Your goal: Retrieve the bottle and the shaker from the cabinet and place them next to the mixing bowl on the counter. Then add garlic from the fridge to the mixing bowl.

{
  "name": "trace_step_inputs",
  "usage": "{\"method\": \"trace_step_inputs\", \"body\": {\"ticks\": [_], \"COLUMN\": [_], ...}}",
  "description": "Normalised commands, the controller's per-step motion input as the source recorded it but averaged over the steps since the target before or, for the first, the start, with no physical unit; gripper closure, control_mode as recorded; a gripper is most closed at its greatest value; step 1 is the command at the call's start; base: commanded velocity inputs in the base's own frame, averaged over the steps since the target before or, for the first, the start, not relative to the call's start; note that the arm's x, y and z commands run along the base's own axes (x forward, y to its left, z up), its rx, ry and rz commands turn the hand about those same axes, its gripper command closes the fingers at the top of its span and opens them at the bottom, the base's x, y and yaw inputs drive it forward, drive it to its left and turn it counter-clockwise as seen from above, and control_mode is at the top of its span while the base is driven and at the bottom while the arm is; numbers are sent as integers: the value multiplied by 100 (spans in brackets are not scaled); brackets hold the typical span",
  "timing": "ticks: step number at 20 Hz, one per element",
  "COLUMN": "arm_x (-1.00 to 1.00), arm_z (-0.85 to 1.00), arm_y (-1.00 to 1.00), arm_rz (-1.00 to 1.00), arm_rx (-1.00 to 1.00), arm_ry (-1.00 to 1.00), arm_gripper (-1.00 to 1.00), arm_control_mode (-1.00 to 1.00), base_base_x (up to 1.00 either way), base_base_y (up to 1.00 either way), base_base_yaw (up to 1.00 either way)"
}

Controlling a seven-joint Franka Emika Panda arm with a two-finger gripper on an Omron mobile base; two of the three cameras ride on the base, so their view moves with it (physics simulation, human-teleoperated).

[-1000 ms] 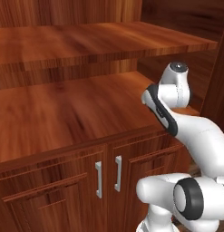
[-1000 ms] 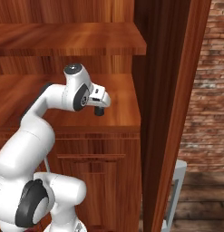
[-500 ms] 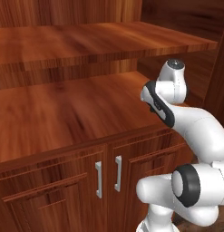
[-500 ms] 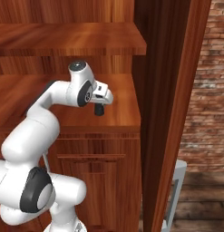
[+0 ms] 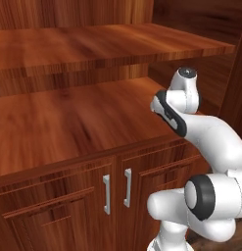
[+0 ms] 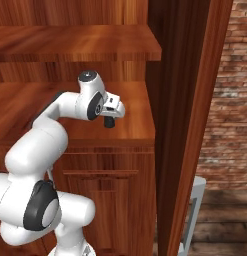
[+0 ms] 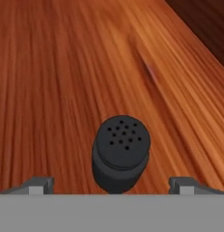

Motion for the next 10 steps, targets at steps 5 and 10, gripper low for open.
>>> {"method": "trace_step_inputs", "body": {"ticks": [5,10], "arm_x": [15,10], "arm_z": [-17,-11], "arm_y": [0,-2], "arm_rz": [0,0], "arm_rx": [0,0], "arm_ry": [0,0], "arm_gripper": [-100,-100], "arm_control_mode": [-100,-100], "base_base_x": [0,0], "base_base_y": [0,0], "base_base_yaw": [0,0]}}
